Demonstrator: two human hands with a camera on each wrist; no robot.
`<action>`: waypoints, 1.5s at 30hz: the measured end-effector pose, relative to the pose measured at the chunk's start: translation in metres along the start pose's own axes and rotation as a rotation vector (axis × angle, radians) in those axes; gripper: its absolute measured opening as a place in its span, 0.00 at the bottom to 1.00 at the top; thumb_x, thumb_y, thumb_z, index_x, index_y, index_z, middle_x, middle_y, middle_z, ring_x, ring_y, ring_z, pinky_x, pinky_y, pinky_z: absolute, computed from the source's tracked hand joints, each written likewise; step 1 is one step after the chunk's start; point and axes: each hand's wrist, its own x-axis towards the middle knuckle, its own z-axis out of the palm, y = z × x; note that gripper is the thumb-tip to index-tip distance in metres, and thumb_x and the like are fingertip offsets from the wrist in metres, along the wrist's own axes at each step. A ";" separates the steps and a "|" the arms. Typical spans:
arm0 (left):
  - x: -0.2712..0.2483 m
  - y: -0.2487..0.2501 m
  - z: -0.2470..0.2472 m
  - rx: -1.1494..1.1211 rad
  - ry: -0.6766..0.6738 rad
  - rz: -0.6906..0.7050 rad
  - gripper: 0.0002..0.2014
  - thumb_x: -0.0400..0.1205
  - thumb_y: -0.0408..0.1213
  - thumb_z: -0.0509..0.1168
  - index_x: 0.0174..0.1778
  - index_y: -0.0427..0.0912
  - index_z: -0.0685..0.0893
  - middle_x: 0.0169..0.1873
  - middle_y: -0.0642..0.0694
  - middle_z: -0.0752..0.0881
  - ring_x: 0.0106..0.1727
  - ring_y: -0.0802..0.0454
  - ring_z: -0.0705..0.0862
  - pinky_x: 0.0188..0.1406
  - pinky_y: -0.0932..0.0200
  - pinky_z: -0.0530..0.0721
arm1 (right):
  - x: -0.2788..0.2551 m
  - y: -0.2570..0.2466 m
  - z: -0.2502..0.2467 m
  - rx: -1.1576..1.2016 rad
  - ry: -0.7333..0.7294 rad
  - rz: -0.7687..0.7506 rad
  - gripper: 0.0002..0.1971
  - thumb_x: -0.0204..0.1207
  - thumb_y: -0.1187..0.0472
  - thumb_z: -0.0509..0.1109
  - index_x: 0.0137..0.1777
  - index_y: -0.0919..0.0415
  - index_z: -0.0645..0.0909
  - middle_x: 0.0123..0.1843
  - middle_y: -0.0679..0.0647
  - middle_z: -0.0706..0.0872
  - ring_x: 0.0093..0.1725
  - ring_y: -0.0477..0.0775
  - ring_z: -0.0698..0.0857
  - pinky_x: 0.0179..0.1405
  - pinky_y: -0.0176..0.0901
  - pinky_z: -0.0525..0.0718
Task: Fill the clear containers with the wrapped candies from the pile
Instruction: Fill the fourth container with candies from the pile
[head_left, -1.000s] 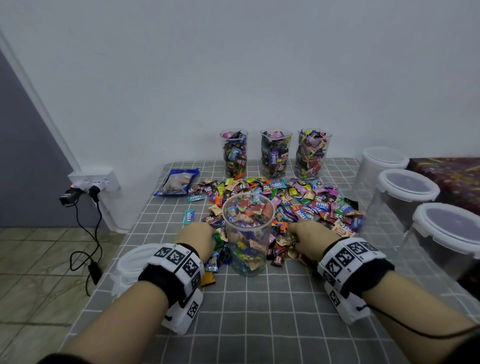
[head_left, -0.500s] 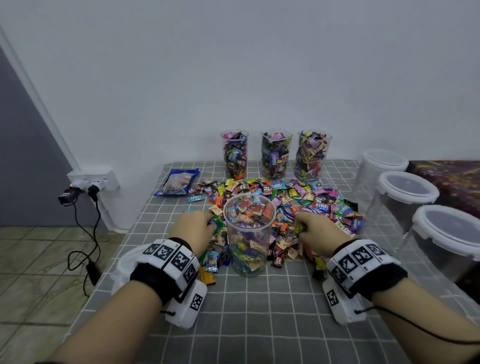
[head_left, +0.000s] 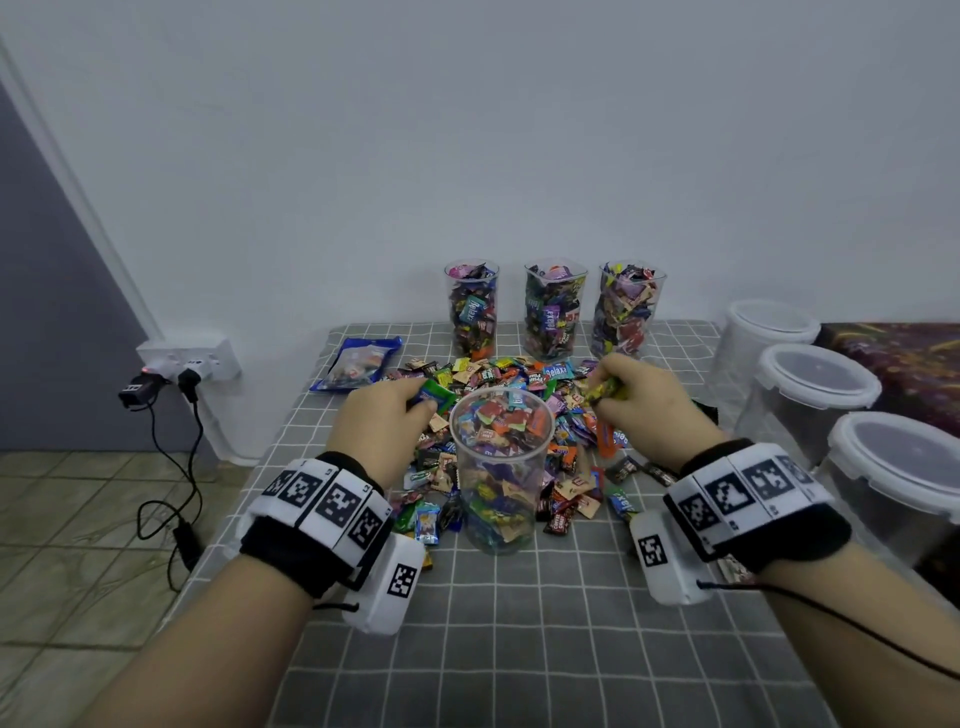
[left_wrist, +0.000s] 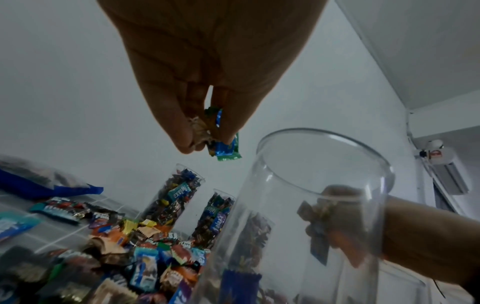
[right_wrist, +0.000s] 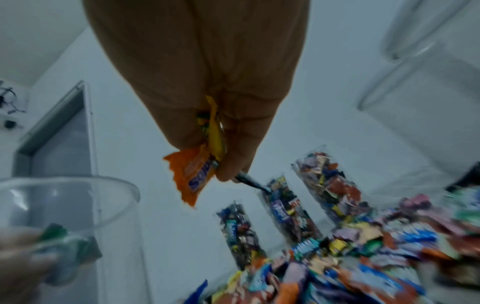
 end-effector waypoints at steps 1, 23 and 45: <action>0.000 0.001 0.000 -0.008 0.006 0.007 0.10 0.84 0.40 0.61 0.47 0.42 0.86 0.25 0.55 0.78 0.30 0.56 0.76 0.30 0.58 0.68 | 0.001 -0.005 -0.003 0.008 0.018 -0.028 0.06 0.74 0.71 0.64 0.46 0.60 0.78 0.43 0.56 0.81 0.40 0.54 0.79 0.36 0.43 0.76; -0.003 0.009 0.000 -0.097 0.024 -0.013 0.12 0.83 0.40 0.62 0.59 0.46 0.87 0.46 0.49 0.89 0.43 0.55 0.79 0.39 0.62 0.69 | -0.007 -0.065 0.032 -0.086 -0.004 -0.408 0.07 0.73 0.71 0.65 0.49 0.65 0.80 0.53 0.55 0.79 0.49 0.51 0.75 0.45 0.41 0.69; -0.002 0.026 -0.018 -0.208 0.054 0.032 0.11 0.83 0.37 0.62 0.57 0.46 0.87 0.31 0.55 0.82 0.33 0.58 0.78 0.39 0.56 0.76 | -0.024 -0.031 0.041 0.448 -0.253 -0.037 0.48 0.65 0.45 0.79 0.81 0.51 0.56 0.71 0.42 0.70 0.68 0.41 0.72 0.65 0.37 0.71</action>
